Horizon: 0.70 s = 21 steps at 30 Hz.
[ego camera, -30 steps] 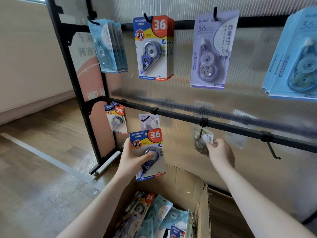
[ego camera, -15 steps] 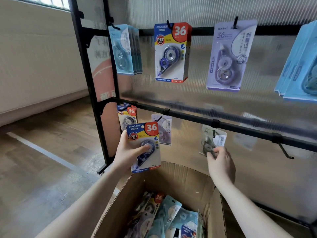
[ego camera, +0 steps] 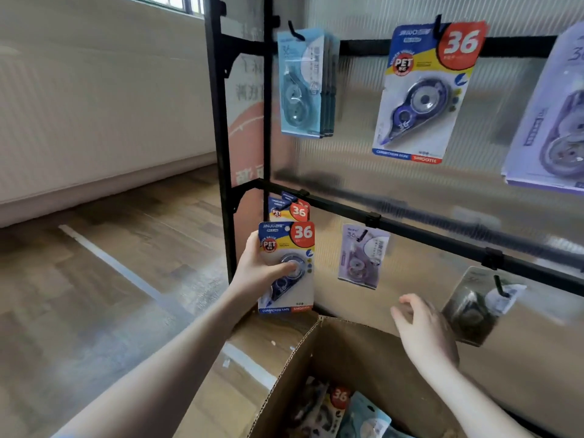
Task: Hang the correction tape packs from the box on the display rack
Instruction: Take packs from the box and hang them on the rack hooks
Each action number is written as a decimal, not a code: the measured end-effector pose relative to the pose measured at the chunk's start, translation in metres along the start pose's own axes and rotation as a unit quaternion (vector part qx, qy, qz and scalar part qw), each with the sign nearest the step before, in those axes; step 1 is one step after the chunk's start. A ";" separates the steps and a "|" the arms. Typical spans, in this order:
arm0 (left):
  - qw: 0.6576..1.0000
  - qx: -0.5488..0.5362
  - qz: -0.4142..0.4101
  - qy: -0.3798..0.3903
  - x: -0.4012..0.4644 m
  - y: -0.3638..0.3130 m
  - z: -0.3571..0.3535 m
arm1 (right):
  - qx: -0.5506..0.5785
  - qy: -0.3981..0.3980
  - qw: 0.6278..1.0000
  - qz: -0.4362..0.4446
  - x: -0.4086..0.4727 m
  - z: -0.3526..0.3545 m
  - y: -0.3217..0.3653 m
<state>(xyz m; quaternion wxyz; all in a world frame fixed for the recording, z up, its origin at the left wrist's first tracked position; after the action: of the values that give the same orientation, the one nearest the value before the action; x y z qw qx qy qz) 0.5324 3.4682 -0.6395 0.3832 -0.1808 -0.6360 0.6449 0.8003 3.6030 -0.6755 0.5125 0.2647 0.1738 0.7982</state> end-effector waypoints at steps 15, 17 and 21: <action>0.999 0.019 0.039 0.032 0.094 0.045 0.009 | -0.032 0.048 0.998 0.000 0.025 -0.043 -0.001; 0.998 0.000 0.043 0.038 0.094 0.048 0.007 | -0.035 0.052 0.998 -0.001 0.027 -0.045 -0.002; 0.996 -0.047 0.055 0.050 0.093 0.049 0.005 | -0.038 0.054 0.998 -0.004 0.027 -0.050 -0.002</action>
<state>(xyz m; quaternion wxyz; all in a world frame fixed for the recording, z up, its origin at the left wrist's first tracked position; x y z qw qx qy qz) 0.4566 3.5368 -0.6620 0.3698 -0.2651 -0.6347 0.6246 0.7628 3.6283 -0.7106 0.5155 0.2003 0.1718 0.8152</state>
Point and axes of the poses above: each hand's wrist, its own x-axis towards the middle knuckle, its own z-axis out of the back of the hand, y = z × x, the point moved 8 cm from there along x, towards the middle knuckle, and after that the axes turned 2 degrees about x, right-handed, at the moved point
